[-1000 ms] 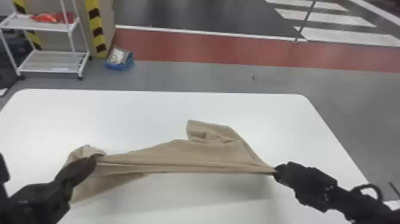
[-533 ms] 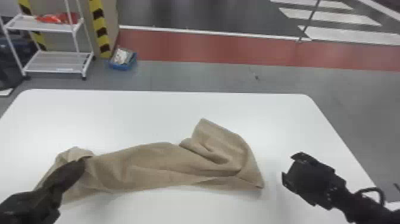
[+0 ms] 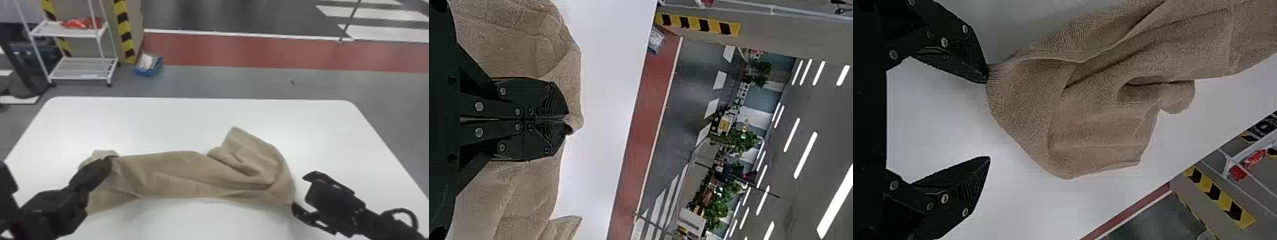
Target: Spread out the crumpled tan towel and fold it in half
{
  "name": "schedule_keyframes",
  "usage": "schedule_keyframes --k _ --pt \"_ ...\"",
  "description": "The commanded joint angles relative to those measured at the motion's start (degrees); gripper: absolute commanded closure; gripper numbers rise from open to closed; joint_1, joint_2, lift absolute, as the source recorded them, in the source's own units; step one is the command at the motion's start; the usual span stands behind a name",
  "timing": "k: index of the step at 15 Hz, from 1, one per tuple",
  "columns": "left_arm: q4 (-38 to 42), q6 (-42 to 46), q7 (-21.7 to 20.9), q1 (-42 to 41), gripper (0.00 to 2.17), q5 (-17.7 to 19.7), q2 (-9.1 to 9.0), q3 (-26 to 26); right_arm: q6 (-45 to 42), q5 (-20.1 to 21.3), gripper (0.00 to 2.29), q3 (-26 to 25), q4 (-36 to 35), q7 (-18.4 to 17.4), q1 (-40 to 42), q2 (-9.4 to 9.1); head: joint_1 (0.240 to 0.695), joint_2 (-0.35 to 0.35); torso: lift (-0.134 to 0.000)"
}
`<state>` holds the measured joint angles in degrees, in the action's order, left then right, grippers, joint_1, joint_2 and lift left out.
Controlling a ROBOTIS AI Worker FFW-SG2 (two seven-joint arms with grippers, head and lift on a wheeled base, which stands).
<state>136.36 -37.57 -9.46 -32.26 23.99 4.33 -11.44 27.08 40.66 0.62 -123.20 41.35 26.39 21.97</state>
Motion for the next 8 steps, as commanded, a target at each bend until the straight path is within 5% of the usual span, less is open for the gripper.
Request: schedule_keyframes --k 1,8 --pt "0.4 -0.2 0.0 -0.1 1.44 0.0 -0.02 -0.1 0.5 0.0 0.41 1.6 0.5 1.2 -1.0 -0.09 0.695 -0.061 -0.124" --pt "0.7 -0.4 0.0 0.0 1.44 -0.2 -0.11 0.1 0.5 -4.3 0.41 0.5 -2.8 10.5 -0.3 -0.09 0.695 -0.01 -0.124"
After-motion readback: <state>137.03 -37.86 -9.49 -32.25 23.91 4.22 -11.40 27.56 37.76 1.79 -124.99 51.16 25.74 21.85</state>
